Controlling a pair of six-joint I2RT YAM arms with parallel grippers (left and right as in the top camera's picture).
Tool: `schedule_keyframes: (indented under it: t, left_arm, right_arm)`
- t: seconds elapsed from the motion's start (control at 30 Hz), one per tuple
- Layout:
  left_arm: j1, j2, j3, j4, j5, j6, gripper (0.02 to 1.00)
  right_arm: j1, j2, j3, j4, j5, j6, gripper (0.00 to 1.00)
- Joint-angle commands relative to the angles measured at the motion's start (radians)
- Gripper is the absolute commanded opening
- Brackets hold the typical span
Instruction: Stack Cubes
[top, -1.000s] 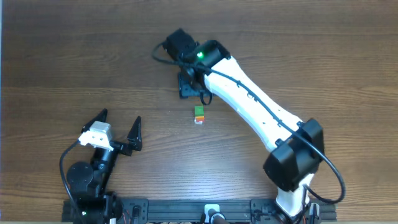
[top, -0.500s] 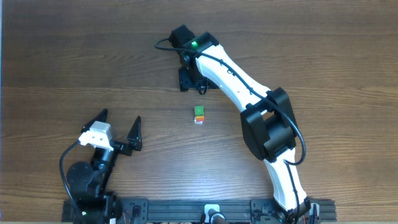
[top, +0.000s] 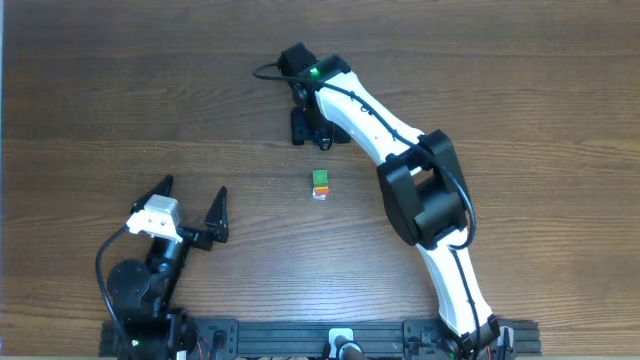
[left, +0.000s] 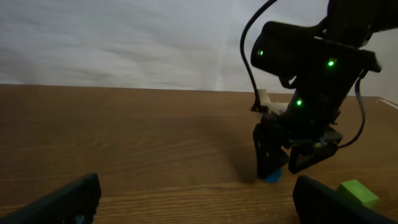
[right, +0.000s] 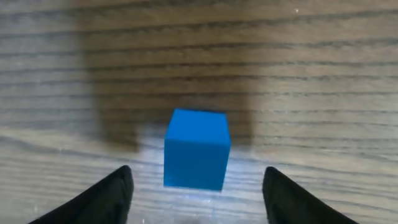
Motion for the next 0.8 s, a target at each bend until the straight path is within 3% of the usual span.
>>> schedule_keyframes:
  t: [0.03, 0.1, 0.43, 0.8]
  left_arm:
    - [-0.005, -0.005, -0.004, -0.002, 0.010, 0.011, 0.998]
    - [-0.005, -0.005, -0.004, -0.002, 0.010, 0.011, 0.998]
    - [-0.005, -0.005, -0.004, -0.002, 0.010, 0.011, 0.998]
    - [-0.005, -0.005, -0.004, -0.002, 0.010, 0.011, 0.998]
  right_arm:
    - [-0.008, 0.026, 0.016, 0.026, -0.001, 0.034, 0.601]
    - [-0.008, 0.026, 0.016, 0.031, -0.001, 0.037, 0.570]
    - [-0.006, 0.028, 0.016, 0.025, 0.003, 0.048, 0.235]
    - [-0.006, 0.028, 0.016, 0.026, 0.008, 0.060, 0.099]
